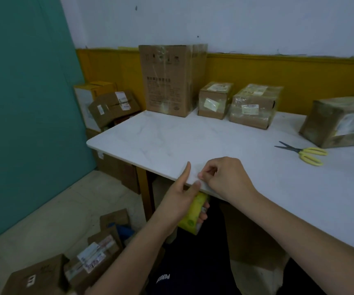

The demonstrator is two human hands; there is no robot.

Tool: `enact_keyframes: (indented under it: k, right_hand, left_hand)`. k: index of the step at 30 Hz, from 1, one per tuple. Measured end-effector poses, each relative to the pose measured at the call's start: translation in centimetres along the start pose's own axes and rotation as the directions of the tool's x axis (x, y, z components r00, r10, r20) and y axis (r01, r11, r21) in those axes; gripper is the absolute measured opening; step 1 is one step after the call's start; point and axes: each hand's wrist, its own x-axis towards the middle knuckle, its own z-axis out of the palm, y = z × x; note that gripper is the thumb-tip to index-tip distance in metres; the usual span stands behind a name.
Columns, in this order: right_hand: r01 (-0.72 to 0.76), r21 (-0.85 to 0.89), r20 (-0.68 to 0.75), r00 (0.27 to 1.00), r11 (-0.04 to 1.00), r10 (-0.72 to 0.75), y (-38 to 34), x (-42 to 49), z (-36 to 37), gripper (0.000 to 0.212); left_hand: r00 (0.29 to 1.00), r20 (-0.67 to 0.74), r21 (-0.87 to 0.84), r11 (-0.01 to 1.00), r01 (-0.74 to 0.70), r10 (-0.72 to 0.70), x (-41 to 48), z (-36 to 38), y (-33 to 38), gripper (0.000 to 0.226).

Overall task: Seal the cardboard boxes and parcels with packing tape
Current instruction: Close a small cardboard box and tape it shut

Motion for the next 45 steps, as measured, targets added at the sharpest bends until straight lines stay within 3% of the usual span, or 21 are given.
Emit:
enact_keyframes:
  k: [3, 6, 10, 12, 14, 17, 25, 27, 31, 34, 37, 39, 42, 45]
  right_hand:
    - [-0.005, -0.044, -0.012, 1.000, 0.999, 0.004, 0.0, 0.0, 0.3, 0.013]
    - [-0.006, -0.085, -0.048, 0.999, 0.996, 0.002, -0.2, -0.3, 0.6, 0.013]
    - [-0.013, -0.081, -0.053, 0.999, 0.997, 0.009, -0.3, -0.9, 0.7, 0.013]
    - [0.027, -0.149, -0.070, 0.997, 0.988, -0.038, -0.2, -1.1, 0.9, 0.017]
    - [0.033, -0.249, -0.096, 0.994, 0.968, -0.059, 0.5, -0.8, 0.7, 0.043]
    - [-0.065, -0.290, -0.007, 0.998, 0.955, 0.066, 1.9, 0.1, -0.3, 0.070]
    - [-0.051, -0.366, 0.049, 0.996, 0.929, 0.074, 4.3, 1.2, -1.0, 0.048]
    - [-0.063, -0.352, 0.022, 0.997, 0.934, 0.075, 5.6, 1.7, -1.8, 0.046]
    - [-0.050, -0.290, -0.139, 0.990, 0.956, 0.010, 7.8, 2.2, -4.6, 0.040]
    - [-0.061, -0.371, -0.399, 0.911, 0.926, -0.100, 11.1, 2.8, -8.8, 0.041]
    - [-0.207, -0.418, -0.559, 0.826, 0.884, -0.071, 15.5, 3.5, -14.0, 0.051]
    - [-0.288, -0.394, -0.633, 0.773, 0.873, -0.031, 18.5, 3.9, -16.9, 0.056]
    - [-0.338, -0.330, -0.667, 0.744, 0.881, 0.036, 22.0, 5.9, -19.9, 0.062]
    - [-0.319, -0.339, -0.601, 0.797, 0.885, 0.057, 25.3, 8.9, -20.7, 0.067]
  left_hand:
    - [0.991, -0.130, 0.239, 0.971, 0.009, 0.022, 1.3, 0.0, -0.4, 0.071]
    - [0.965, -0.248, 0.501, 0.864, 0.053, 0.085, 1.9, -0.7, -0.9, 0.087]
    - [0.880, -0.363, 0.793, 0.598, 0.120, 0.305, 1.5, -1.6, -0.8, 0.085]
    - [0.879, -0.347, 0.842, 0.521, 0.138, 0.328, 2.0, -2.0, -0.3, 0.080]
    - [0.913, -0.289, 0.870, 0.476, 0.126, 0.287, 3.2, -2.0, 0.4, 0.073]
    - [0.938, -0.195, 0.936, 0.340, 0.090, 0.288, 4.8, -1.3, 1.2, 0.064]
    - [0.969, -0.037, 0.992, 0.123, 0.007, 0.243, 10.2, 1.3, 1.7, 0.057]
    - [0.909, 0.027, 0.995, 0.077, -0.065, 0.415, 11.7, 2.2, 1.9, 0.051]
    - [0.666, 0.277, 0.926, -0.006, -0.378, 0.692, 15.1, 4.6, 3.1, 0.029]
    - [0.591, 0.335, 0.785, 0.129, -0.606, 0.734, 17.6, 8.6, 4.9, 0.029]
    - [0.574, 0.284, 0.595, 0.328, -0.733, 0.768, 19.5, 14.4, 7.3, 0.029]
    - [0.567, 0.286, 0.499, 0.385, -0.776, 0.772, 21.2, 18.4, 9.1, 0.032]
    - [0.531, 0.281, 0.372, 0.419, -0.828, 0.799, 24.6, 23.7, 10.8, 0.036]
    - [0.550, 0.313, 0.192, 0.515, -0.835, 0.774, 28.2, 27.9, 11.4, 0.040]
